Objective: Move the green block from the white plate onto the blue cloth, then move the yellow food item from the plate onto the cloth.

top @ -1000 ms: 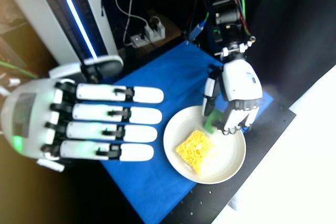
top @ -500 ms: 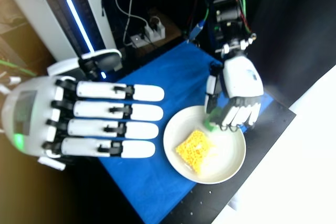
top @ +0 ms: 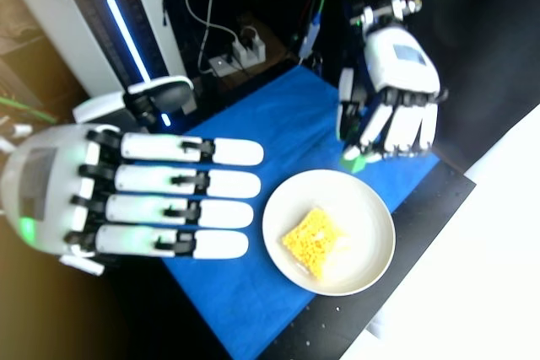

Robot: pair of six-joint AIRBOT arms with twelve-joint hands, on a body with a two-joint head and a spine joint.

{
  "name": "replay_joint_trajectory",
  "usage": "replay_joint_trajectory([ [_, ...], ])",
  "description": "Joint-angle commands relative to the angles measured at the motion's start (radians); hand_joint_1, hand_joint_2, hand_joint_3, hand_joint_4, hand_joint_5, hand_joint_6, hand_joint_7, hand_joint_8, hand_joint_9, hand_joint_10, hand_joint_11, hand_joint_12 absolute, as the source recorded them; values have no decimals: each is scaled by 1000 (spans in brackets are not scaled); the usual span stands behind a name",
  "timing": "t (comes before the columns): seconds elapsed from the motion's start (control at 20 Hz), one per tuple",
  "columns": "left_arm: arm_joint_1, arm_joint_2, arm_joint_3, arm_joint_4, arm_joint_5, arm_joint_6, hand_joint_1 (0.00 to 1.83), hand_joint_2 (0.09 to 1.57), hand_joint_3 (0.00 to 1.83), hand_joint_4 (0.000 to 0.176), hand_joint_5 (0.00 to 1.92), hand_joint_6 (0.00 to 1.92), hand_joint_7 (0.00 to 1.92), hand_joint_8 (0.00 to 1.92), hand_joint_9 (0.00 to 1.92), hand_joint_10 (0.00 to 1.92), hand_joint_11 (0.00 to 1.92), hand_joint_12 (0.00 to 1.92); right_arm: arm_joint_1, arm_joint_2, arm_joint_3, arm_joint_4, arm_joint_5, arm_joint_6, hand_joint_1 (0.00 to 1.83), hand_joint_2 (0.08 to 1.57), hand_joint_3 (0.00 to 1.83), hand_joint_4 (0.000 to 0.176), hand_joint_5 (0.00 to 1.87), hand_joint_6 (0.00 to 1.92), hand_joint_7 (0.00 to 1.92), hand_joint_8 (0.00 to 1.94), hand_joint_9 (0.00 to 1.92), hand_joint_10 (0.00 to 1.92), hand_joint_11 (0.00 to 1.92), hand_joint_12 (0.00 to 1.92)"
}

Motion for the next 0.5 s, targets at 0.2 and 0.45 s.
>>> replay_joint_trajectory([
  [0.2, 29, 13, -25, 48, -122, -51, 1193, 1037, 0, 0, 1156, 667, 1007, 1160, 1026, 1480, 952, 1787, 15, 1, 4, 28, 120, 5, 232, 1036, 5, 1, 247, 1, 206, 1, 150, 2, 90, 271],
  [0.45, 50, 27, -46, 169, -125, -154, 1188, 1047, 0, 0, 1083, 787, 866, 1203, 842, 1370, 711, 1670, 15, 1, 4, 33, 120, 5, 239, 1057, 5, 14, 242, 5, 205, 4, 151, 3, 80, 288],
])
